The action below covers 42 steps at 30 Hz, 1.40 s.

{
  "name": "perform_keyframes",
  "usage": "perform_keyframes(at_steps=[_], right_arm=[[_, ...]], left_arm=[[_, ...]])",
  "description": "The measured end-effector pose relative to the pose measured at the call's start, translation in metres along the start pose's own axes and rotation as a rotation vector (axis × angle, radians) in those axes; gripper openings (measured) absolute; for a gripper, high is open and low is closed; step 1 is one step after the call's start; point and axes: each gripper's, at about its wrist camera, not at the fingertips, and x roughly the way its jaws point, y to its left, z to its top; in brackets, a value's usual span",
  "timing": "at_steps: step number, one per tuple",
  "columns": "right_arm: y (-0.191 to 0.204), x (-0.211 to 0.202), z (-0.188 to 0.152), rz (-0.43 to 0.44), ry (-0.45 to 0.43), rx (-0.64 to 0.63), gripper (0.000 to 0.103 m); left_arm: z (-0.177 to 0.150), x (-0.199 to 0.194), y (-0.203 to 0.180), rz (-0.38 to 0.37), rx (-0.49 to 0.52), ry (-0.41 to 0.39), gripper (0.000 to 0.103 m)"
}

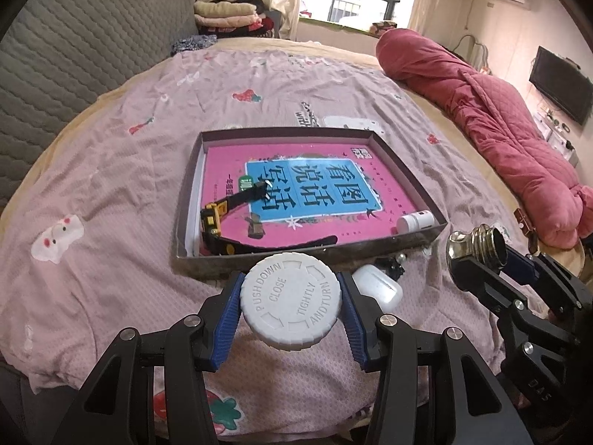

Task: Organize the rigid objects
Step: 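Lift the white lid with the left tool while the right tool carries the jar over the tray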

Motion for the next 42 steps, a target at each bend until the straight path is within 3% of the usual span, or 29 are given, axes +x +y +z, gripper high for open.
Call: perform_keyframes(at_steps=[26,42], right_arm=[[-0.004,-0.009,0.026,-0.024,-0.109,-0.002,0.037],[-0.004,0.003,0.039,-0.032,-0.159,-0.009,0.037]], left_arm=[[0.03,-0.015,0.012,0.034,-0.036,-0.089,0.052],[0.056,-0.005,0.016,0.054,-0.051,-0.112,0.052]])
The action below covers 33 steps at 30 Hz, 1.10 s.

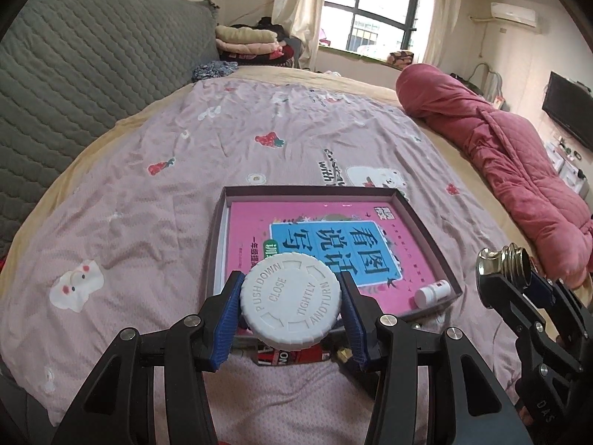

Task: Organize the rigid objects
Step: 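Lift the white lid with the left tool while the right tool carries the jar over the tray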

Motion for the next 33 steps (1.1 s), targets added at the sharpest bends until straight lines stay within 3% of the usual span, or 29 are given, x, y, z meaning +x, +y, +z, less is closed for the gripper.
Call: perform_keyframes(at_steps=[21,33], right_arm=[[-0.017,0.03,0.013,0.014,-0.044,0.034,0.037],[-0.021,0.054,0.005,0.025,0.014,0.03,0.037]], left_arm=[[0.024,0.02,0.009,0.019,-0.027,-0.028,0.052],[0.03,0.059,0.005,0.022,-0.034,0.012,0.052]])
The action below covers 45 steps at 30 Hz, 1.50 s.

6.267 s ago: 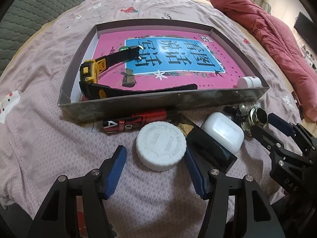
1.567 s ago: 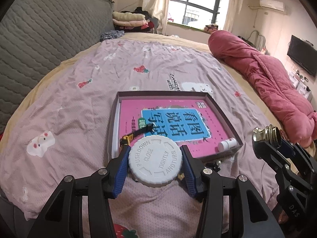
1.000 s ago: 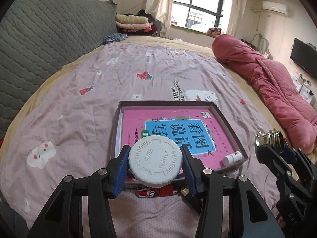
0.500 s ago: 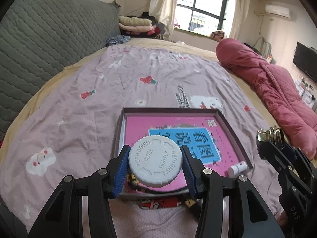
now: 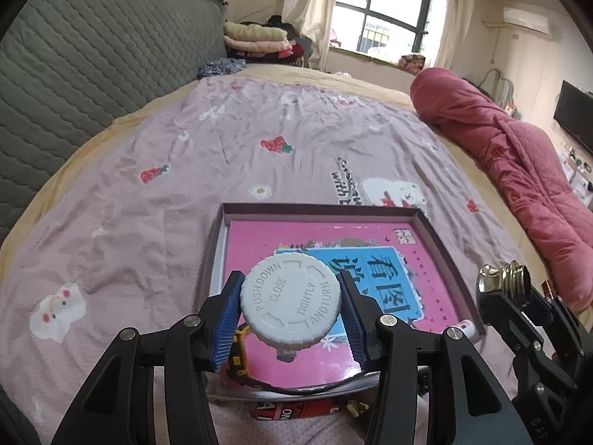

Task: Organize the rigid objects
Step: 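Lift the white lid with the left tool while the right tool carries the jar over the tray, then lower the lid into the tray with the left tool while the right tool lowers the jar there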

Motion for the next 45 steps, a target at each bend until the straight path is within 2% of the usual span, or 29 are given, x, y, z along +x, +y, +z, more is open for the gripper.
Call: perform_keyframes(at_steps=[9,45], right_arm=[[-0.007,0.019,-0.009,0.018,0.058,0.011,0.037],[0.001,0.062,-0.039,0.057,0.247,-0.007,0.037]], left_arm=[[-0.013,0.032,-0.004,0.008,0.015,0.081,0.052],[-0.038,0.072,-0.01,-0.038,0.043,0.206,0.052]])
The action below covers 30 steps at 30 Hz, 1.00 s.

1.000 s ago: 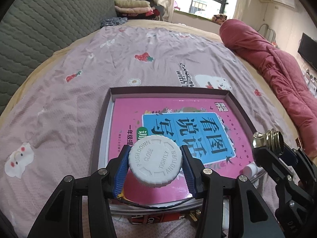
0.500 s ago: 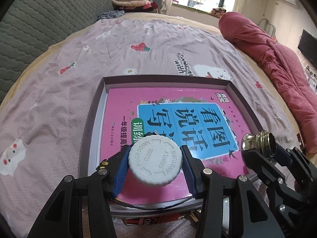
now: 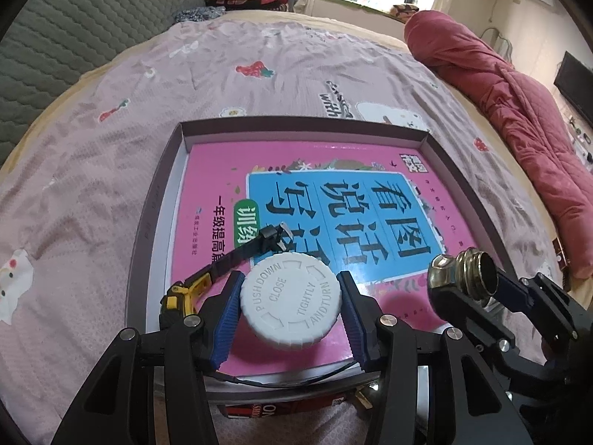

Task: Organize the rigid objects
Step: 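Lower the lid into the tray with the left tool while the right tool lowers the jar there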

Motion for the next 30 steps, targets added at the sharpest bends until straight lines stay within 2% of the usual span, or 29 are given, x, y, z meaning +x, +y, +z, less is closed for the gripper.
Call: perform_keyframes(at_steps=[11,30], right_arm=[[0.003,0.009,-0.006,-0.008,0.045,-0.016,0.037],[0.001,0.015,-0.007,-0.019,0.064,-0.009,0.037]], left_arm=[[-0.002,0.005,-0.003,-0.003,0.023,0.013,0.052],[-0.005,0.009,-0.005,-0.008,0.033,0.038,0.052]])
